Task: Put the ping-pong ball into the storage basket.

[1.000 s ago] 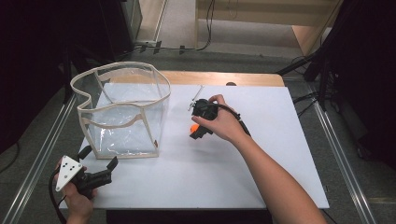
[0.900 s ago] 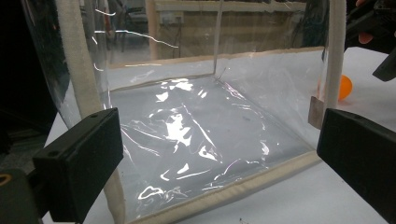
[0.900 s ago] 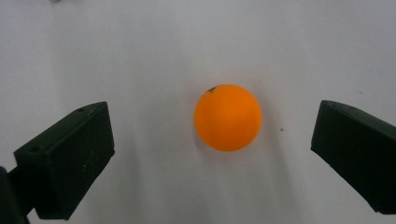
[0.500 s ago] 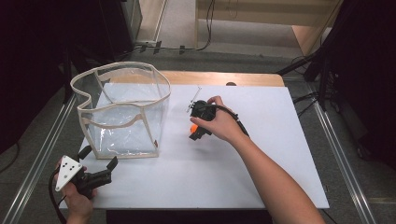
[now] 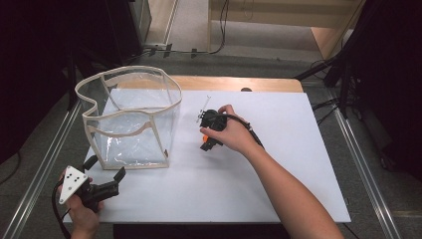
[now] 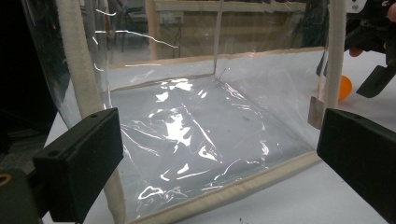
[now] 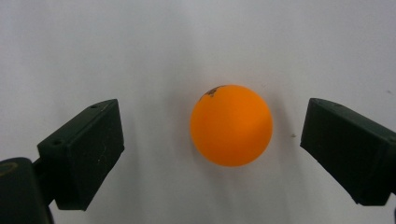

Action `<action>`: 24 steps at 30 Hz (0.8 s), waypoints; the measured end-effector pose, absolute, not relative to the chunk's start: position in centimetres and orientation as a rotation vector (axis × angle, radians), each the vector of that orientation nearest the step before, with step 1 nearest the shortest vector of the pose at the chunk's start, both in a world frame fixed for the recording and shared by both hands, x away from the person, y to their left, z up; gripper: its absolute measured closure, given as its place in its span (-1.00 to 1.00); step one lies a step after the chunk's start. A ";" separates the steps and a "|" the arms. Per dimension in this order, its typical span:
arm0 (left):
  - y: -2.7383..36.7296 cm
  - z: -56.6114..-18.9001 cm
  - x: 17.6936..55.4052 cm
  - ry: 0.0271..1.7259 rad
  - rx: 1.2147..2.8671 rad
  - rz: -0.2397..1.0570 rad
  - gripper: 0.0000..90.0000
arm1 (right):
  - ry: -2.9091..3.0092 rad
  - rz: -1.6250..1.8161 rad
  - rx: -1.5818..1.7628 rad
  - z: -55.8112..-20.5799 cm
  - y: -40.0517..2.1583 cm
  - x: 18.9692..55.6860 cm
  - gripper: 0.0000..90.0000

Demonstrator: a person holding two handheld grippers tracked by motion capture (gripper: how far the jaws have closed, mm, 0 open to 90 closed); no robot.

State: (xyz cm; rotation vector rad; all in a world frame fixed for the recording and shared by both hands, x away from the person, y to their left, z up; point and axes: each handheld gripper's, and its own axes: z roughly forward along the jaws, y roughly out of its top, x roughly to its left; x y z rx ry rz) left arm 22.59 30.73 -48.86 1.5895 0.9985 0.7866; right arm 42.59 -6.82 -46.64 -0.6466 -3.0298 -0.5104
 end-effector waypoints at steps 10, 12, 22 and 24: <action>30.7 -48.9 22.6 0.998 1.589 0.786 -0.98 | -3.049 -0.473 -0.668 -47.1 -6.5 42.6 -0.73; 30.7 -48.9 22.6 0.997 1.590 0.786 -0.98 | -3.049 -0.462 -0.674 -47.2 -6.5 42.6 -0.72; 30.7 -48.9 22.6 0.998 1.586 0.786 -0.98 | -3.062 -0.440 -0.692 -47.4 -6.4 42.7 -0.48; 30.7 -48.9 22.6 0.998 1.587 0.786 -0.98 | -3.062 -0.433 -0.702 -47.4 -6.4 42.6 -0.42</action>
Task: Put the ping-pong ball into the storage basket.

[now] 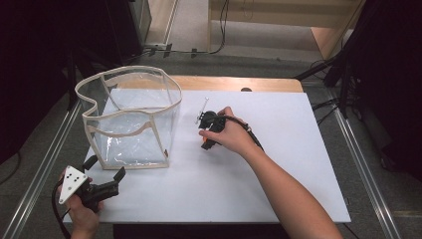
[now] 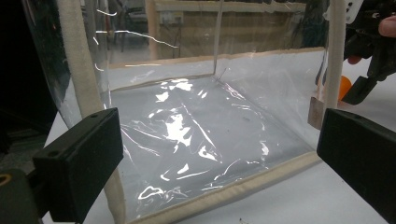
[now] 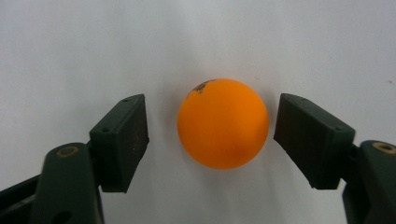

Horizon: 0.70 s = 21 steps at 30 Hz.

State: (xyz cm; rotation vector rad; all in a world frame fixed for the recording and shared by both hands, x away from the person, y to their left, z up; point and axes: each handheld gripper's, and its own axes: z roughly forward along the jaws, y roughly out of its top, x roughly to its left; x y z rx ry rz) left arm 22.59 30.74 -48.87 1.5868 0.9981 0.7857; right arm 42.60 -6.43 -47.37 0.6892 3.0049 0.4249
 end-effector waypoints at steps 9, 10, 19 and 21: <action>30.7 -48.9 22.6 1.000 1.588 0.787 -0.98 | 3.001 0.419 0.686 -47.5 -6.4 42.7 -0.13; 30.7 -48.9 22.6 0.999 1.587 0.786 -0.98 | 3.003 0.419 0.685 -47.6 -6.4 42.7 -0.12; 30.7 -48.9 22.6 0.999 1.587 0.786 -0.98 | 2.991 0.434 0.688 -47.7 -6.4 42.7 0.02; 30.7 -48.9 22.6 0.998 1.588 0.786 -0.98 | 2.991 0.434 0.695 -47.7 -6.3 42.6 0.05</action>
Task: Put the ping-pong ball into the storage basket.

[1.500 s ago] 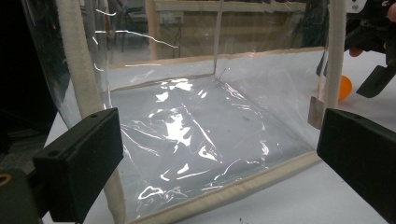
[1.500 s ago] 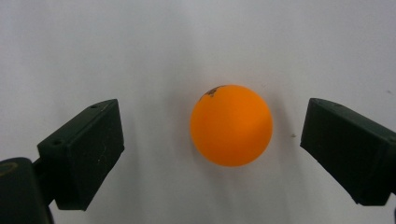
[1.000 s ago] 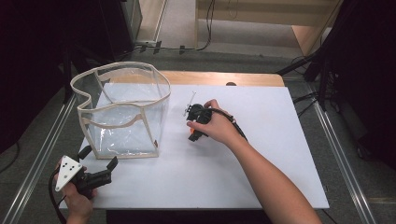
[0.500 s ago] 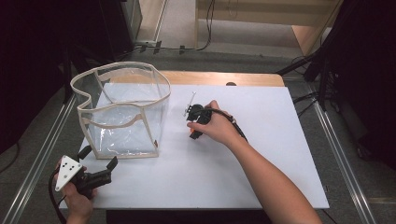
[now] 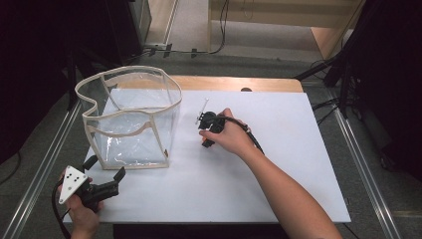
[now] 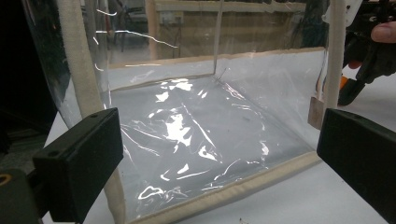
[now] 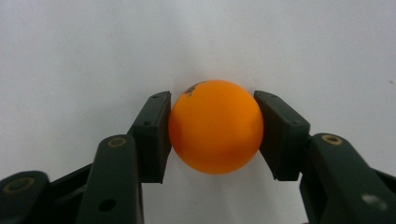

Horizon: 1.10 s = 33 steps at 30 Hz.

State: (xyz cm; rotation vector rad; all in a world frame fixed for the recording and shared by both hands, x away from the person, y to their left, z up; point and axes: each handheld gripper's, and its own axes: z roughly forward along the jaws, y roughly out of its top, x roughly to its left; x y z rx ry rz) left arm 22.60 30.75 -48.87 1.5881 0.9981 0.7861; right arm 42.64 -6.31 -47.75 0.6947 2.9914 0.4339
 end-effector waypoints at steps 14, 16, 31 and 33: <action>30.7 -48.9 22.6 0.997 1.592 0.787 -0.98 | 3.029 0.476 0.666 -47.1 -6.7 42.6 0.05; 30.7 -48.9 22.6 0.997 1.592 0.787 -0.98 | 3.029 0.477 0.680 -46.9 -6.7 42.5 0.05; 30.7 -48.9 22.6 0.995 1.592 0.789 -0.98 | 3.047 0.501 0.653 -45.7 -6.8 42.5 0.05; 30.7 -48.9 22.6 0.994 1.592 0.788 -0.98 | 3.052 0.513 0.657 -45.6 -6.8 42.5 0.05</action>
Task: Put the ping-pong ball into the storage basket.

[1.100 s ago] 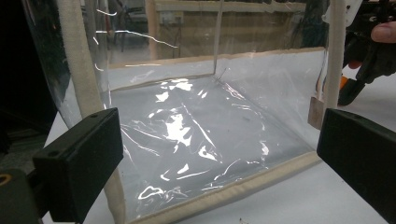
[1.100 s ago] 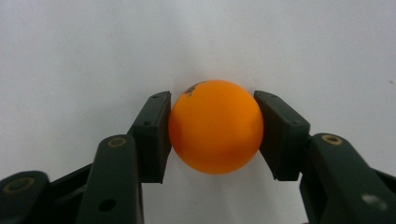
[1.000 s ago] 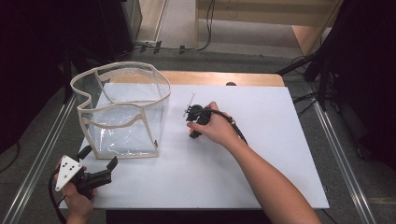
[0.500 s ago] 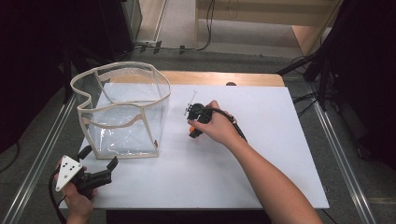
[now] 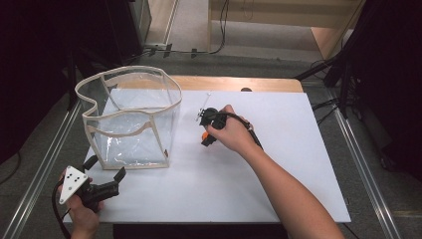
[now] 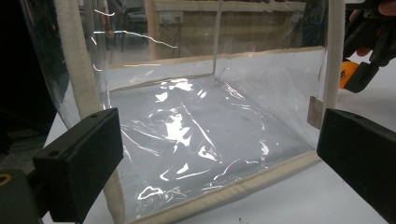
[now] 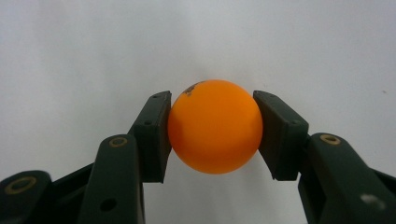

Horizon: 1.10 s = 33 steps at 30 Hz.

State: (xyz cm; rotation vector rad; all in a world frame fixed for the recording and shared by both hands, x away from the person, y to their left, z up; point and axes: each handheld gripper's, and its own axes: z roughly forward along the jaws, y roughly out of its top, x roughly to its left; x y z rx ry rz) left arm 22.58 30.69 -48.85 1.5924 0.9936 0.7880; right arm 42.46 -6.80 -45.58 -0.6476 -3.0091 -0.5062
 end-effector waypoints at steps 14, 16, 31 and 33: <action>30.7 -48.8 22.6 0.995 1.593 0.789 -0.98 | -2.999 -0.514 -0.625 -44.2 -6.9 42.5 0.06; 30.7 -48.8 22.6 0.996 1.593 0.788 -0.98 | -3.005 -0.507 -0.612 -43.9 -6.9 42.6 0.06; 30.7 -48.9 22.6 1.000 1.592 0.788 -0.98 | -3.019 -0.522 -0.571 -41.6 -6.4 42.7 0.06; 30.7 -48.9 22.6 1.000 1.593 0.788 -0.98 | -3.015 -0.528 -0.579 -41.3 -6.4 42.7 0.06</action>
